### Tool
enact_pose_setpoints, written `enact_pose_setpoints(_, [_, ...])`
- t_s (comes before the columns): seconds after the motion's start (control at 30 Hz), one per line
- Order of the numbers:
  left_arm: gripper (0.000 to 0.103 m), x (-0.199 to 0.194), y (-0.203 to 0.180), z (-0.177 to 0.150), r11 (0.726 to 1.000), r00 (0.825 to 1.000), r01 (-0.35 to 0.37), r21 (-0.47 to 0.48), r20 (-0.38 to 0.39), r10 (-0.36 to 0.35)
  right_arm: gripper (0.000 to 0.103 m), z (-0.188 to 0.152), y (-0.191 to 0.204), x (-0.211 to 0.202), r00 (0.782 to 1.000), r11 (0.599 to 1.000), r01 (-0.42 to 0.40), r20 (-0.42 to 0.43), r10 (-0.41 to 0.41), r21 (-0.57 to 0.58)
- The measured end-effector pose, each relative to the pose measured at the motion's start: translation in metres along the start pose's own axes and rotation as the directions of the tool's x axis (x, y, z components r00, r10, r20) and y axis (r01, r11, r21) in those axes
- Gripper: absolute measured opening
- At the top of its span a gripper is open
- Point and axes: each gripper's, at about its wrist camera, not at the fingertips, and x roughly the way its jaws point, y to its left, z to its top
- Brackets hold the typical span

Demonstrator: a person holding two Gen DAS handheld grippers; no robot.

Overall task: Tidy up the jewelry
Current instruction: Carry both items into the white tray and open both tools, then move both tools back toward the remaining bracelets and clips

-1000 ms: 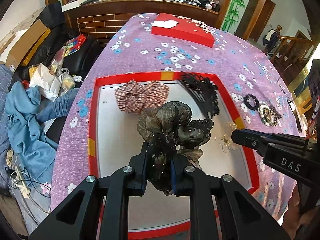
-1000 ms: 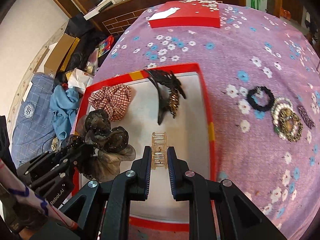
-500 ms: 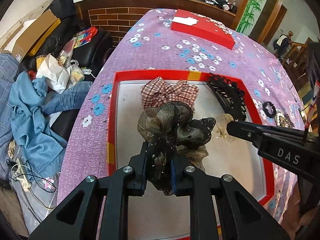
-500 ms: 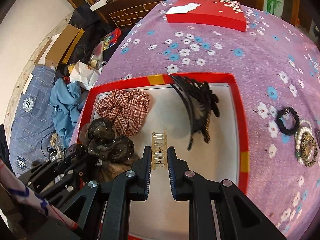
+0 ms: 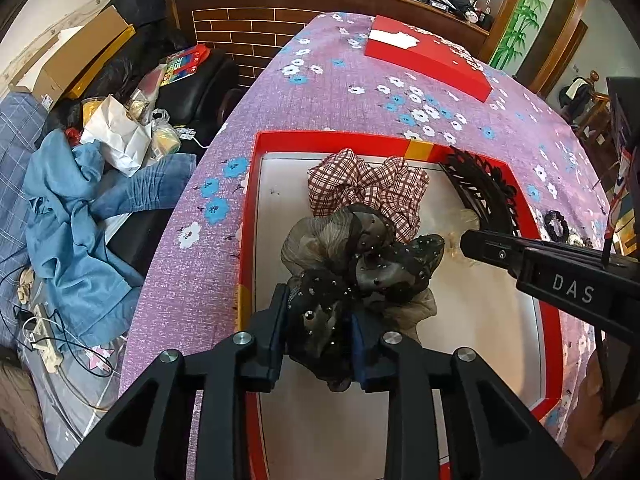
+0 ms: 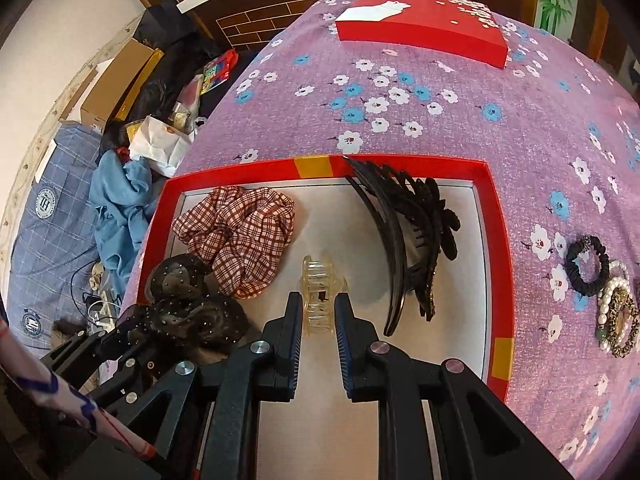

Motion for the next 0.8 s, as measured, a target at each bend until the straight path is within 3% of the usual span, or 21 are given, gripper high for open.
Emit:
enact_pose_setpoints(0.17, [0.035, -0.008, 0.0, 0.002, 1.0, 1.0, 0.005, -0.01, 0.013, -0.005, 0.036, -0.001, -0.004, -0.012, 1.0, 1.0, -0.022, 0.018, 0.022, 0.016])
enact_pose_setpoints(0.37, [0.036, -0.019, -0.004, 0.005, 1.0, 0.999, -0.002, -0.013, 0.034, 0.002, 0.037, -0.006, -0.011, -0.033, 0.998, 0.998, -0.048, 0.048, 0.045, 0.048])
enact_pose_setpoints(0.5, [0.048, -0.028, -0.006, 0.006, 1.0, 0.998, -0.01, -0.01, 0.055, 0.011, 0.037, -0.014, -0.022, -0.047, 0.996, 0.994, -0.065, 0.066, 0.06, 0.088])
enact_pose_setpoints(0.8, [0.049, -0.04, -0.013, 0.006, 1.0, 0.998, -0.012, -0.015, 0.063, 0.013, 0.039, -0.044, -0.049, -0.074, 0.994, 0.984, -0.078, 0.09, 0.064, 0.159])
